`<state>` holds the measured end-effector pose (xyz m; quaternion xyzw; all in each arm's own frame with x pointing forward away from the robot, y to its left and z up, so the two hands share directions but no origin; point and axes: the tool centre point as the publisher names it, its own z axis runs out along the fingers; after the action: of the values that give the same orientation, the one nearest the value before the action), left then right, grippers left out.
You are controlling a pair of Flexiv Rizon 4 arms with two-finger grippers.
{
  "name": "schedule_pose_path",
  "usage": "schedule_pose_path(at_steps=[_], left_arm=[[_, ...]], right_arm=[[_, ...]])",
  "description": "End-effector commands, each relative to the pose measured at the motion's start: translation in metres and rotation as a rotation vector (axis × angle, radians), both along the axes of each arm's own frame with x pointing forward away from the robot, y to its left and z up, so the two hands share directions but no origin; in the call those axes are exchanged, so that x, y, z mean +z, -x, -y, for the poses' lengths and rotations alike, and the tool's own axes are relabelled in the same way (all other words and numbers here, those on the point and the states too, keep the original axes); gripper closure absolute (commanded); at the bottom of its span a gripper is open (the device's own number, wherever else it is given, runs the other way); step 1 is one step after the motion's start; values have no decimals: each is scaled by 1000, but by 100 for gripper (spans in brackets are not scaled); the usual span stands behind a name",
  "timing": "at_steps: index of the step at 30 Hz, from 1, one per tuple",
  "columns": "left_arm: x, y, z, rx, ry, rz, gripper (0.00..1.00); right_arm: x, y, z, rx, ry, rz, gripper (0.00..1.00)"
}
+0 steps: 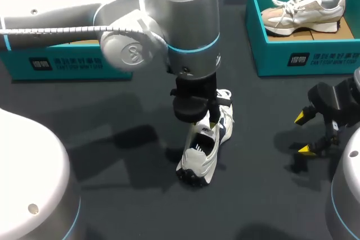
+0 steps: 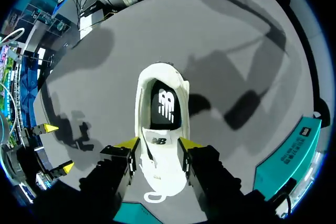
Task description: Take the shoe out of the shoebox, open the shoe tongue, remove and reinsert the insole, then place the shoe into the shoebox
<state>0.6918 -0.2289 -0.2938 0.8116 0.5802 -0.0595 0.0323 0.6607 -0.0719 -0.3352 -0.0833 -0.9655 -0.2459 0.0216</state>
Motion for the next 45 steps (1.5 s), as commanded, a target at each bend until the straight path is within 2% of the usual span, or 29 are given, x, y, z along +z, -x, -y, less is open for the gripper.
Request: schedule_pose_path(at_steps=[1, 2, 6, 8, 22, 26, 33, 35, 36, 45], left_arm=[[22, 9, -16, 124, -27, -44, 15], [22, 11, -18, 163, -28, -52, 0], [27, 19, -28, 333, -64, -82, 0], [37, 28, -35, 350, -99, -7, 0], [37, 28, -35, 350, -99, -7, 0], [39, 31, -44, 535, -47, -44, 0], [36, 47, -55, 808, -76, -83, 0], [34, 49, -55, 1002, -99, -108, 0], [32, 51, -55, 1088, -103, -27, 0], [32, 51, -55, 1088, -103, -27, 0]], right_arm=[[1, 2, 0, -1, 2, 2, 0], [1, 2, 0, -1, 2, 2, 0], [1, 2, 0, -1, 2, 2, 0], [1, 2, 0, -1, 2, 2, 0], [1, 2, 0, -1, 2, 2, 0], [1, 2, 0, -1, 2, 2, 0], [1, 2, 0, -1, 2, 2, 0], [1, 2, 0, -1, 2, 2, 0], [1, 2, 0, -1, 2, 2, 0], [1, 2, 0, -1, 2, 2, 0]])
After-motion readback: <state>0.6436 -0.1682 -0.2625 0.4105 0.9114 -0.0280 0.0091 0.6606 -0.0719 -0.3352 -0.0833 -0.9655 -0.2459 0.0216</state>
